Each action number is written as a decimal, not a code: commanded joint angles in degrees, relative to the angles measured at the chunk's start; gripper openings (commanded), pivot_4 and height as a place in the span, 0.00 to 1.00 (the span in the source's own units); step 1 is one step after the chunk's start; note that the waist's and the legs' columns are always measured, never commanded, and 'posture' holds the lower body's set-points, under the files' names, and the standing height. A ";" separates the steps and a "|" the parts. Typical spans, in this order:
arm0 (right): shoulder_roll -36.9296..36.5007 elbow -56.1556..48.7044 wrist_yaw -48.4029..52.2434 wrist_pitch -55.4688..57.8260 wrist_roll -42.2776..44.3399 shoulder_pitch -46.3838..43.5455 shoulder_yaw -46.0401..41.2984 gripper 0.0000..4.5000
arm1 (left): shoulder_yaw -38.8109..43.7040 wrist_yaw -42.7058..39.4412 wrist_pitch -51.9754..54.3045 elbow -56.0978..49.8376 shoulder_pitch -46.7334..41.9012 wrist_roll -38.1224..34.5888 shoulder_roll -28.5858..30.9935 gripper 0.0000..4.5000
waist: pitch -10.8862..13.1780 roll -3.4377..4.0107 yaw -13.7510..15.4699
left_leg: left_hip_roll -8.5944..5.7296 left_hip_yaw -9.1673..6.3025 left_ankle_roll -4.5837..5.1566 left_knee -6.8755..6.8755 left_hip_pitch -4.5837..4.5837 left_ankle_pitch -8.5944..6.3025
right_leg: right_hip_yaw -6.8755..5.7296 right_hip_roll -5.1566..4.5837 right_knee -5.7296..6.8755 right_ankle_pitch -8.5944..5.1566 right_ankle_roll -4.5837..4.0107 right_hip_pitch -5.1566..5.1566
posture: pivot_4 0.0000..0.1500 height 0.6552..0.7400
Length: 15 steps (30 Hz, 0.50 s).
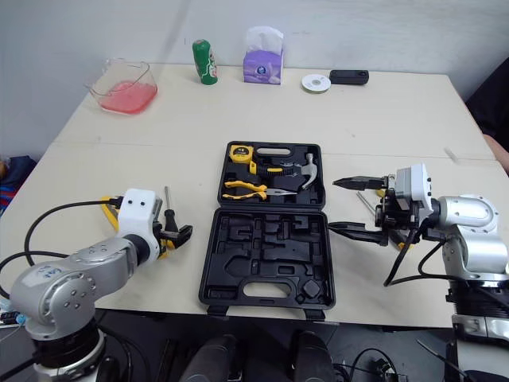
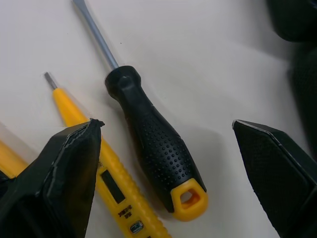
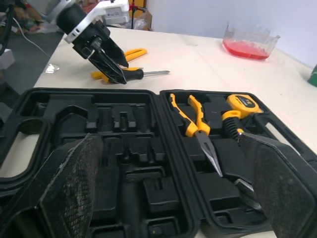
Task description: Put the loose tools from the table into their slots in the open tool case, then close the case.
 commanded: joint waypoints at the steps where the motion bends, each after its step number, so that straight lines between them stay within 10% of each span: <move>1: -0.45 -2.30 -1.02 -0.13 1.35 0.85 -2.39 1.00 | -1.04 -2.20 -0.88 0.45 -0.30 2.98 0.37 0.99 | 0.00 0.00 -0.02 | 0.00 0.00 0.00 0.00 0.00 0.00 | 0.00 0.00 0.00 0.00 0.00 0.00 | 1.00 1.00; 13: -0.65 1.35 1.31 -3.87 1.01 3.00 -3.58 1.00 | -3.06 -7.87 -1.51 2.33 -0.87 9.07 -0.16 0.99 | -0.01 -0.01 -0.01 | 0.00 0.01 0.00 0.00 0.03 0.00 | 0.00 0.00 0.01 0.00 0.00 0.01 | 1.00 1.00; 15: -0.61 2.33 1.99 -4.84 0.88 3.32 -3.77 1.00 | -3.16 -8.64 -1.23 2.26 -0.83 9.76 0.02 0.87 | -0.01 -0.01 -0.02 | 0.00 0.01 0.00 0.00 0.03 0.00 | 0.00 0.00 0.01 0.00 0.00 0.01 | 1.00 1.00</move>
